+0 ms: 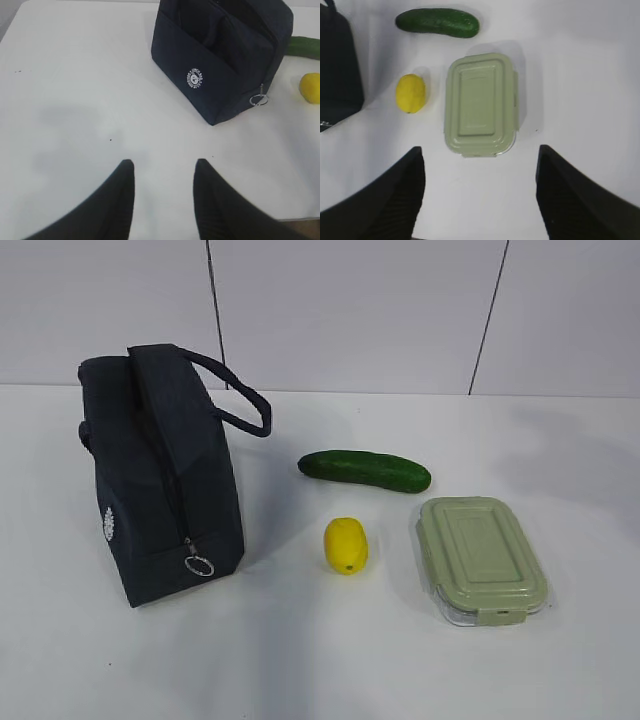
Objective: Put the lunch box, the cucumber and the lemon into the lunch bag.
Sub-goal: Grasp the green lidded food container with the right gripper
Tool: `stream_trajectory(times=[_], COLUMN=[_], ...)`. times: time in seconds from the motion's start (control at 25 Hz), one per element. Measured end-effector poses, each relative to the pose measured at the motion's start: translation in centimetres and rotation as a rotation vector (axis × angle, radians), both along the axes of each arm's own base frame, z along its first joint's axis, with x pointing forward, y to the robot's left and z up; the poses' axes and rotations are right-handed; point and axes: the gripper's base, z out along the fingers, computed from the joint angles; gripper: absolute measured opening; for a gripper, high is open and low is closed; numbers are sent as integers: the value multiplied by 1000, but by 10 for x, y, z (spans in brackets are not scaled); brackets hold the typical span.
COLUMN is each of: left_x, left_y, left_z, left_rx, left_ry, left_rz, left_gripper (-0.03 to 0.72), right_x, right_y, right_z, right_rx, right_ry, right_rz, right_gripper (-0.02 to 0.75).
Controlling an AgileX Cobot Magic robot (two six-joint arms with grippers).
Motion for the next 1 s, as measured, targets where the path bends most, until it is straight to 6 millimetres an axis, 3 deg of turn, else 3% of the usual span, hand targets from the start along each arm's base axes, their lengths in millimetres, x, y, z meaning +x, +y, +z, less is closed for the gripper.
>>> stream_trajectory(times=[0.2, 0.44, 0.64, 1.0], left_x=[0, 1, 1, 1], left_y=[0, 0, 0, 0], left_z=[-1, -2, -3, -3], left_rx=[4, 4, 6, 6], left_ry=[6, 11, 13, 13], left_rz=[2, 2, 2, 2], left_gripper=[276, 276, 276, 276], right_x=[48, 89, 111, 140], right_y=[-31, -41, -38, -46], right_z=[-4, -43, -73, -132], right_rx=[-24, 123, 195, 231], right_ry=[82, 273, 298, 356], right_rz=[-70, 69, 191, 240], right_gripper=[540, 540, 540, 540])
